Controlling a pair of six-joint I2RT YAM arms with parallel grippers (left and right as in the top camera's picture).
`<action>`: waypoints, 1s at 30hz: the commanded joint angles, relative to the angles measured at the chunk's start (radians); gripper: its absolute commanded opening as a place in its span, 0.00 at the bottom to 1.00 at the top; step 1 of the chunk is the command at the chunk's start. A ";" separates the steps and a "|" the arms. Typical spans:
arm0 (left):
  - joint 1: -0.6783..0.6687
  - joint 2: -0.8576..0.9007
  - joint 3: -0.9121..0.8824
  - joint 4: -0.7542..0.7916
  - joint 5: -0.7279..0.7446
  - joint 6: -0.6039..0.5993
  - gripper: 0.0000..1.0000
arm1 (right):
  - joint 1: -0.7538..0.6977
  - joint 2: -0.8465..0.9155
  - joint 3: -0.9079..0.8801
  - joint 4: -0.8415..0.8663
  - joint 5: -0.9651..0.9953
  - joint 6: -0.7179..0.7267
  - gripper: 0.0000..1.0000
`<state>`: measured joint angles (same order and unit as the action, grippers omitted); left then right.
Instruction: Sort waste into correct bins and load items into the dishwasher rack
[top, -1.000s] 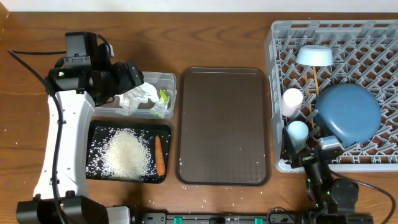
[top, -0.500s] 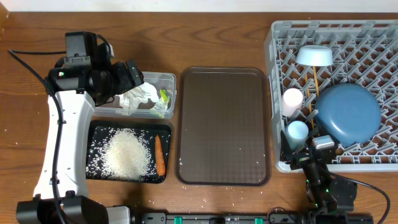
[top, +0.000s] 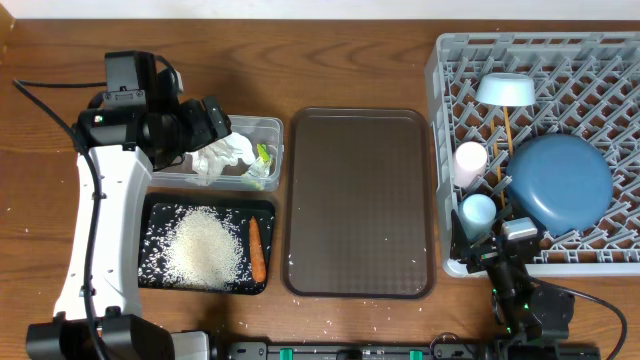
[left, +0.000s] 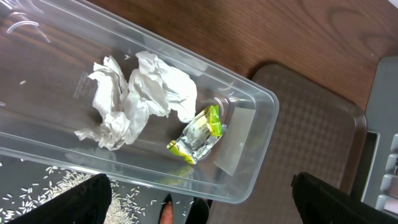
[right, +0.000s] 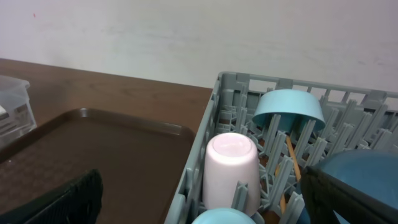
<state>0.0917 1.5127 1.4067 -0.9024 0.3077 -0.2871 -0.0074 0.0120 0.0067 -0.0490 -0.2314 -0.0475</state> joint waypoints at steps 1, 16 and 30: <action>0.003 0.000 0.009 -0.002 -0.006 0.006 0.95 | -0.009 -0.006 -0.001 -0.006 0.006 -0.014 0.99; -0.050 -0.117 0.006 -0.002 -0.006 0.006 0.95 | -0.009 -0.006 -0.001 -0.007 0.006 -0.013 0.99; -0.261 -0.562 -0.019 -0.026 -0.144 0.010 0.95 | -0.009 -0.006 -0.001 -0.006 0.006 -0.013 0.99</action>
<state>-0.1471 1.0149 1.4067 -0.9173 0.2440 -0.2871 -0.0071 0.0120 0.0067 -0.0494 -0.2310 -0.0483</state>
